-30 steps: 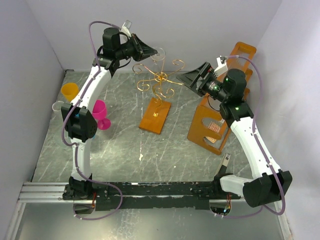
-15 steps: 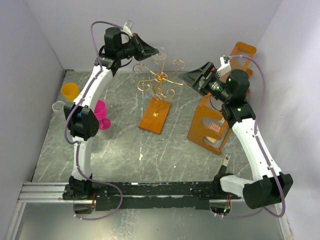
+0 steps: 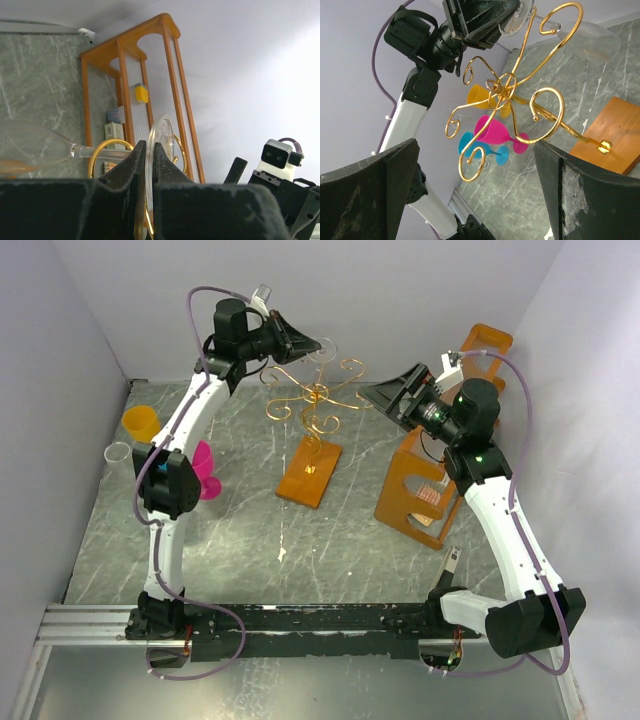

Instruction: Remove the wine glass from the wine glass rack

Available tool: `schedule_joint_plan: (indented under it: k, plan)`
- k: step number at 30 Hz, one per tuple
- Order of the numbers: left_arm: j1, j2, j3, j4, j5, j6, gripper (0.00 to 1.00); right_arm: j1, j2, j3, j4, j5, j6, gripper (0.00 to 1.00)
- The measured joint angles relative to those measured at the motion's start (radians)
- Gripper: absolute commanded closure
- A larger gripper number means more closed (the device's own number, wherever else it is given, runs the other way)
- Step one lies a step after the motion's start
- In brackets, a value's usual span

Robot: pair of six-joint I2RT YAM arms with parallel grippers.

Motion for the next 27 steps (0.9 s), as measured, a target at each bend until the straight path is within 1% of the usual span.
schedule_joint_plan:
  k: [10, 18, 24, 27]
  plan:
    - [-0.002, -0.137, -0.129, 0.003, 0.007, 0.023, 0.93, 0.0, 0.0, 0.0, 0.001, -0.001, 0.0, 0.0]
    - [0.029, -0.195, -0.17, -0.005, 0.044, 0.027, 0.93, 0.0, 0.0, 0.0, 0.003, -0.002, 0.005, 0.0]
    - [0.1, -0.213, -0.2, -0.037, 0.073, 0.049, 0.93, 0.0, 0.0, 0.0, 0.01, -0.003, 0.008, 0.0]
    - [0.149, -0.24, -0.26, -0.034, 0.092, 0.052, 0.93, -0.001, 0.0, 0.002, 0.01, -0.004, 0.008, 0.0]
